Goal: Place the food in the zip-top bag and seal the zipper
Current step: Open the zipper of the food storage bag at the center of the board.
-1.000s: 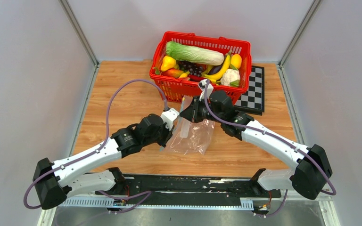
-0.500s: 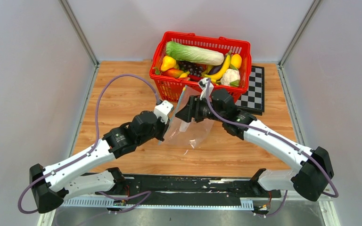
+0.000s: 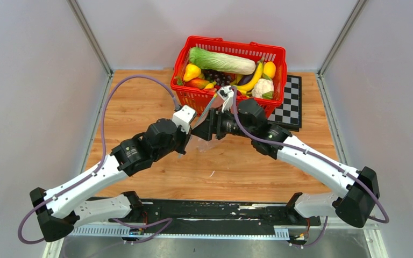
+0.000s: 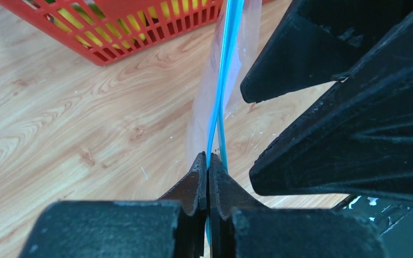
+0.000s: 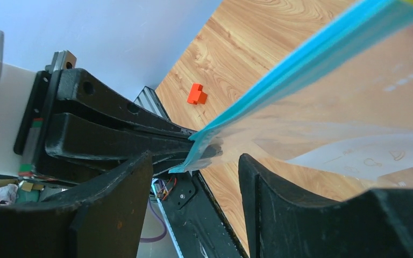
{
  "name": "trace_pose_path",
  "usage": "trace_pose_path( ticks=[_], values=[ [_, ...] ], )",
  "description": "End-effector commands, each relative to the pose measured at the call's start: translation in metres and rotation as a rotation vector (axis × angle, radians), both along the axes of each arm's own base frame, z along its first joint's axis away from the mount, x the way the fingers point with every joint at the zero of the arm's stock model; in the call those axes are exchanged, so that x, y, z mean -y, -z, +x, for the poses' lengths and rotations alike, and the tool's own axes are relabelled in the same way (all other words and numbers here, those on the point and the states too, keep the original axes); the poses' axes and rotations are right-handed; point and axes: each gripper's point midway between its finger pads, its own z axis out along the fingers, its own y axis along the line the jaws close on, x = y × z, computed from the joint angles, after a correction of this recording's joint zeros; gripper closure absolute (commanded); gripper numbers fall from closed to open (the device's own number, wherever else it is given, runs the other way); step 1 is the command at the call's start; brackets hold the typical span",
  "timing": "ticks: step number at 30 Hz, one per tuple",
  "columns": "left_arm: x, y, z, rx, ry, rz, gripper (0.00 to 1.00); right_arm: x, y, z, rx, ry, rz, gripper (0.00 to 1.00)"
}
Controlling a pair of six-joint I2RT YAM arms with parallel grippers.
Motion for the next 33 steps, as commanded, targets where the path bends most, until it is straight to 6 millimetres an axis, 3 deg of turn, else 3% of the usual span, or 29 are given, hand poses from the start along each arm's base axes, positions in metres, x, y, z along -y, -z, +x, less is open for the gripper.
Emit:
trace_pose_path(
  ticks=[1,4,7,14,23,25,28,33],
  values=[
    [0.001,-0.013,0.003,0.019,-0.009,-0.004,1.0,-0.01,-0.023,0.004,0.044,0.001,0.035,0.39],
    [0.004,-0.016,0.001,0.025,0.005,-0.03,1.0,-0.012,-0.011,0.011,0.037,0.059,-0.026,0.4],
    [0.005,-0.02,0.0,0.033,0.01,-0.058,1.0,-0.01,0.002,0.016,0.019,0.097,-0.061,0.48],
    [0.005,-0.016,0.0,0.023,-0.001,-0.057,1.0,-0.01,0.004,0.011,0.064,0.078,-0.076,0.69],
    [0.003,-0.02,-0.003,0.03,0.009,-0.076,1.0,0.007,0.026,0.026,0.049,0.195,-0.175,0.78],
    [0.003,-0.021,-0.004,0.03,0.013,-0.081,1.0,0.01,0.027,0.026,0.047,0.202,-0.182,0.78],
    [0.008,-0.02,-0.007,0.018,0.044,-0.081,1.0,0.008,0.023,0.027,0.041,0.207,-0.166,0.71],
    [0.014,-0.013,-0.009,-0.015,0.065,-0.071,1.0,-0.001,0.009,0.028,0.054,0.196,-0.113,0.7]
  ],
)
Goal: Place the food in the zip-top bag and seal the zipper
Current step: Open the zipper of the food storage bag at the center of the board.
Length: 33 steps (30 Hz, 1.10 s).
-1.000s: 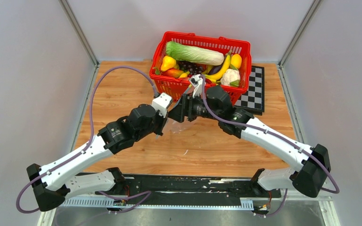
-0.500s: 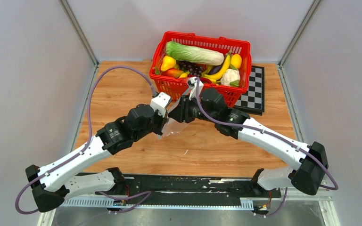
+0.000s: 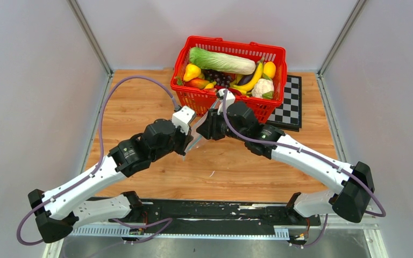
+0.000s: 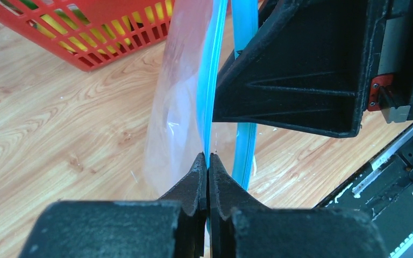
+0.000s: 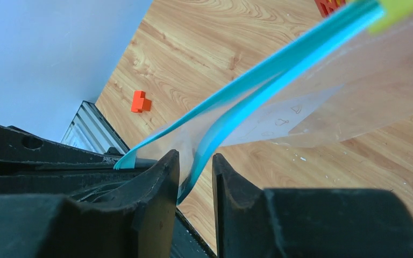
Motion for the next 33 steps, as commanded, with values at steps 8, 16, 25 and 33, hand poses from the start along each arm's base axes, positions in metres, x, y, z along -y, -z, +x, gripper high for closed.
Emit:
trace_pose_path(
  ticks=[8,16,25,33],
  values=[
    [-0.005,-0.012,0.005,0.019,-0.063,-0.039,1.0,0.013,-0.016,0.025,0.067,0.156,-0.012,0.91],
    [-0.003,-0.016,0.011,0.051,-0.07,-0.041,0.74,-0.006,-0.021,-0.014,0.052,-0.078,0.086,1.0],
    [0.018,-0.009,0.02,0.047,-0.012,0.003,0.62,-0.01,-0.029,-0.028,0.041,-0.167,0.071,1.0],
    [0.001,-0.01,0.032,0.089,-0.122,0.033,0.96,-0.004,-0.026,-0.033,0.048,-0.194,0.024,1.0]
  ],
)
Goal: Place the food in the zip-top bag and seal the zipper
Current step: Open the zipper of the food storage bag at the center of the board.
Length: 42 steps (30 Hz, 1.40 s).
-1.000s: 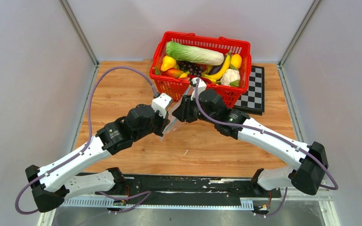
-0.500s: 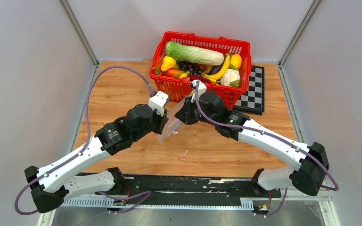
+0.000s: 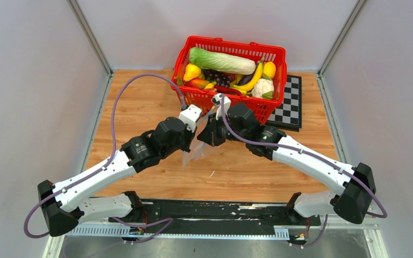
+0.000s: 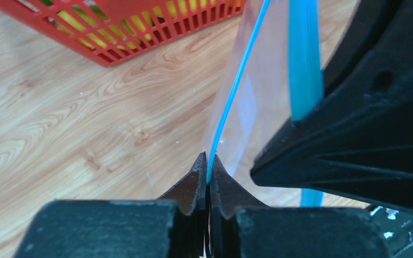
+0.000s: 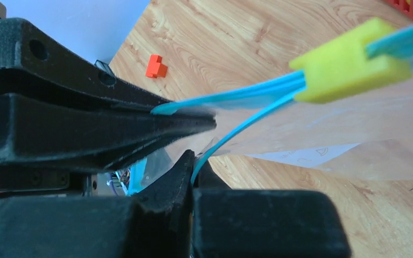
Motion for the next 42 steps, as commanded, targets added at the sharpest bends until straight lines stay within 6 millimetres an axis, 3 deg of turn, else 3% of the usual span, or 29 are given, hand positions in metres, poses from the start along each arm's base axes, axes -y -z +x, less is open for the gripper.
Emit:
trace_pose_path(
  ticks=[1,4,9,11,13,15,17,21,24,26,30,34,37,40,42],
  values=[
    [-0.014,-0.035,0.015,0.114,-0.099,-0.029,1.0,0.001,-0.034,-0.004,0.074,-0.028,0.041,1.0],
    [-0.04,-0.05,0.018,0.164,-0.18,0.028,1.0,-0.014,-0.046,0.0,0.083,-0.067,0.08,1.0],
    [-0.098,-0.078,0.012,0.201,-0.363,0.129,1.0,-0.074,-0.068,0.002,0.019,-0.244,0.193,1.0],
    [-0.122,-0.087,0.005,0.202,-0.442,0.146,1.0,-0.088,-0.073,0.003,0.002,-0.282,0.233,1.0],
    [-0.133,-0.095,-0.002,0.193,-0.462,0.127,1.0,-0.097,-0.078,-0.001,-0.015,-0.332,0.27,1.0],
    [-0.123,-0.092,-0.008,0.155,-0.405,0.097,1.0,-0.097,-0.069,-0.003,-0.039,-0.343,0.252,1.0],
    [-0.102,-0.079,-0.01,0.101,-0.329,0.067,1.0,-0.087,-0.042,0.0,-0.062,-0.296,0.181,1.0],
    [-0.069,-0.033,-0.006,0.003,-0.271,0.079,1.0,-0.046,0.027,0.015,-0.13,-0.109,0.009,1.0],
    [-0.062,0.005,0.001,-0.06,-0.31,0.151,1.0,-0.016,0.068,0.022,-0.192,-0.01,-0.089,1.0],
    [-0.062,0.017,0.006,-0.068,-0.354,0.173,1.0,0.001,0.087,0.023,-0.212,0.046,-0.16,1.0],
    [-0.061,0.023,0.016,-0.042,-0.412,0.161,1.0,0.021,0.09,0.028,-0.201,0.131,-0.238,1.0],
    [-0.057,0.018,0.022,-0.015,-0.425,0.131,1.0,0.048,0.098,0.04,-0.158,0.264,-0.337,1.0],
    [-0.057,0.014,0.024,-0.001,-0.429,0.121,1.0,0.058,0.099,0.043,-0.137,0.313,-0.363,1.0],
    [-0.042,0.013,0.022,-0.003,-0.346,0.08,1.0,0.053,0.089,0.045,-0.109,0.308,-0.322,1.0],
    [-0.031,0.015,0.02,-0.019,-0.298,0.049,1.0,0.038,0.076,0.041,-0.102,0.251,-0.246,0.99]
  ],
)
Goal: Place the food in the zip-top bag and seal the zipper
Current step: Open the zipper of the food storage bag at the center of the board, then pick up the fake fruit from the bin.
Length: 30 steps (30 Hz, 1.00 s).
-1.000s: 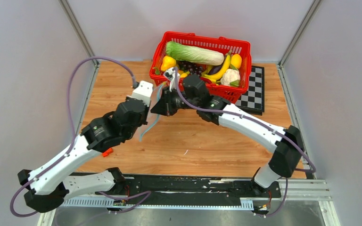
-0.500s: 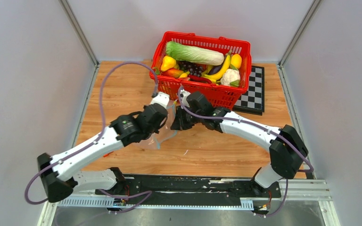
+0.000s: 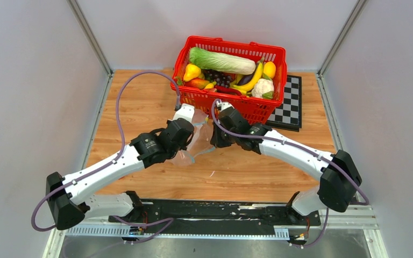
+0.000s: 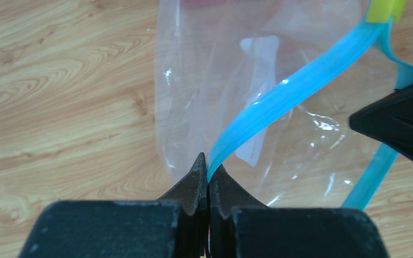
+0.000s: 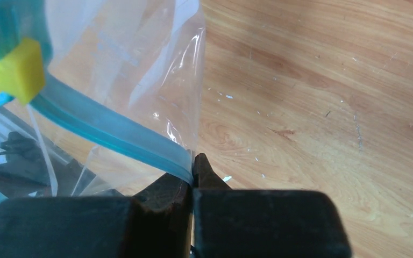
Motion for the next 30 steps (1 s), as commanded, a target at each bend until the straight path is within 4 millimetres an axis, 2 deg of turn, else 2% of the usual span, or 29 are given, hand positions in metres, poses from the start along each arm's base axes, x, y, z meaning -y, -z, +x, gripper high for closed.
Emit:
trace_pose_path(
  ticks=[1,3,6,10,11,14,15,18,23,26,28,30],
  values=[
    [0.026,-0.017,0.001,0.039,0.086,-0.133,1.0,-0.017,-0.034,0.004,0.08,-0.039,0.121,0.97],
    [0.032,-0.016,-0.001,0.029,0.104,-0.158,1.0,-0.03,-0.048,0.002,0.088,-0.084,0.191,0.95],
    [0.03,-0.012,0.0,0.026,0.075,-0.168,1.0,-0.038,-0.063,0.002,0.103,-0.126,0.214,0.86],
    [0.016,-0.004,0.002,0.028,0.01,-0.114,1.0,-0.03,-0.084,-0.004,0.16,-0.181,0.201,0.64],
    [0.012,-0.002,0.002,0.029,-0.004,-0.1,1.0,-0.026,-0.091,-0.006,0.183,-0.193,0.205,0.53],
    [0.011,0.001,0.003,0.029,-0.011,-0.091,1.0,-0.016,-0.114,-0.016,0.278,-0.261,0.22,0.36],
    [0.012,0.002,0.004,0.027,-0.011,-0.092,1.0,-0.01,-0.121,-0.017,0.31,-0.259,0.218,0.34],
    [0.017,0.002,0.005,0.026,0.003,-0.102,1.0,0.014,-0.142,-0.008,0.425,-0.189,0.177,0.32],
    [0.019,-0.003,0.005,0.036,0.022,-0.113,1.0,0.079,-0.178,0.039,0.556,0.104,0.079,0.31],
    [0.021,-0.005,0.003,0.036,0.038,-0.121,1.0,0.114,-0.186,0.071,0.541,0.222,0.08,0.31],
    [0.021,-0.004,0.002,0.033,0.049,-0.123,1.0,0.145,-0.191,0.096,0.54,0.334,0.065,0.31],
    [0.02,-0.004,0.0,0.03,0.053,-0.124,1.0,0.161,-0.19,0.114,0.522,0.37,0.07,0.31]
  ],
)
